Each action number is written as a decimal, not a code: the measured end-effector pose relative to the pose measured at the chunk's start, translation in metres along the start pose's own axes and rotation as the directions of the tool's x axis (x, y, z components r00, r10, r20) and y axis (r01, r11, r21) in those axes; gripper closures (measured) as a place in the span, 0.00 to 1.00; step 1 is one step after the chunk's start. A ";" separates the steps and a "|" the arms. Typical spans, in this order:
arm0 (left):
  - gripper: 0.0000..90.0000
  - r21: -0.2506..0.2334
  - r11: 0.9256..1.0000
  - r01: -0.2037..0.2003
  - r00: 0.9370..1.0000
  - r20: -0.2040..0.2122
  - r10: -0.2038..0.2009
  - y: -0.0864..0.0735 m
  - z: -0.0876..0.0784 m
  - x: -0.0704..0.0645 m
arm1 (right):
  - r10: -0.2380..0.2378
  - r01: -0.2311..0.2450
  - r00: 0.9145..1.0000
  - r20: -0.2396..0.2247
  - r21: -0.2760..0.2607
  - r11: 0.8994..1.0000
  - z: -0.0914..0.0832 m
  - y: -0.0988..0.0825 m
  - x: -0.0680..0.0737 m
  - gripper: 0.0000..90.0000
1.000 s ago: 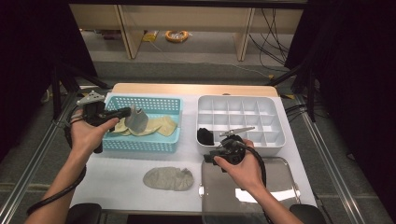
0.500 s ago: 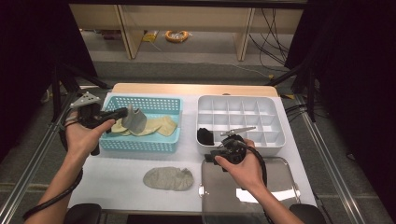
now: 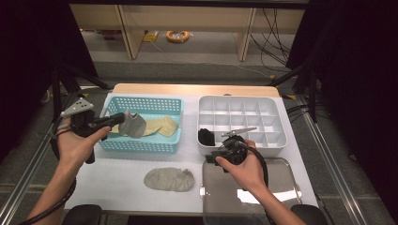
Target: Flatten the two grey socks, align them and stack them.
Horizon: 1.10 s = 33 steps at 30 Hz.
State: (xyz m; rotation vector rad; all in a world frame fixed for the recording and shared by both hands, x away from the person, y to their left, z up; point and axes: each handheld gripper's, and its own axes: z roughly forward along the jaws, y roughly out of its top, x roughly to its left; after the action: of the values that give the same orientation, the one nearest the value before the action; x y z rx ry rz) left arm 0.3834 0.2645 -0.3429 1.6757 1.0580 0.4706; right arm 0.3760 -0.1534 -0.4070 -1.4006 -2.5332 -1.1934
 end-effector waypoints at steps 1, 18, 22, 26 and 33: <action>0.98 -0.005 1.000 -0.002 1.000 0.002 0.002 0.000 -0.003 0.000 | 0.009 -0.009 1.000 0.006 -0.010 1.000 0.001 0.000 0.001 0.71; 0.98 -0.138 0.990 0.010 0.998 0.058 -0.002 -0.023 -0.020 -0.010 | 0.016 -0.016 1.000 0.007 0.002 1.000 0.004 -0.001 0.005 0.72; 0.98 -0.169 0.985 0.024 0.998 0.069 -0.012 -0.028 -0.033 -0.012 | 0.005 -0.005 1.000 0.014 0.004 1.000 0.005 -0.001 0.003 0.72; 0.98 -0.191 0.981 0.017 0.998 0.067 -0.004 -0.031 -0.051 -0.015 | -0.008 0.008 1.000 0.004 0.002 1.000 0.006 0.000 0.004 0.72; 0.98 -0.170 0.985 -0.006 0.998 0.054 0.016 -0.037 -0.069 -0.022 | -0.005 0.005 1.000 0.002 0.009 1.000 0.007 -0.001 0.006 0.72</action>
State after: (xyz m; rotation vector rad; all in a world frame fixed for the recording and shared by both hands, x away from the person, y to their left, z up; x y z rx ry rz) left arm 0.3057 0.2869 -0.3466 1.5358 0.9426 0.5049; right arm 0.3741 -0.1447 -0.4102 -1.3952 -2.5423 -1.1804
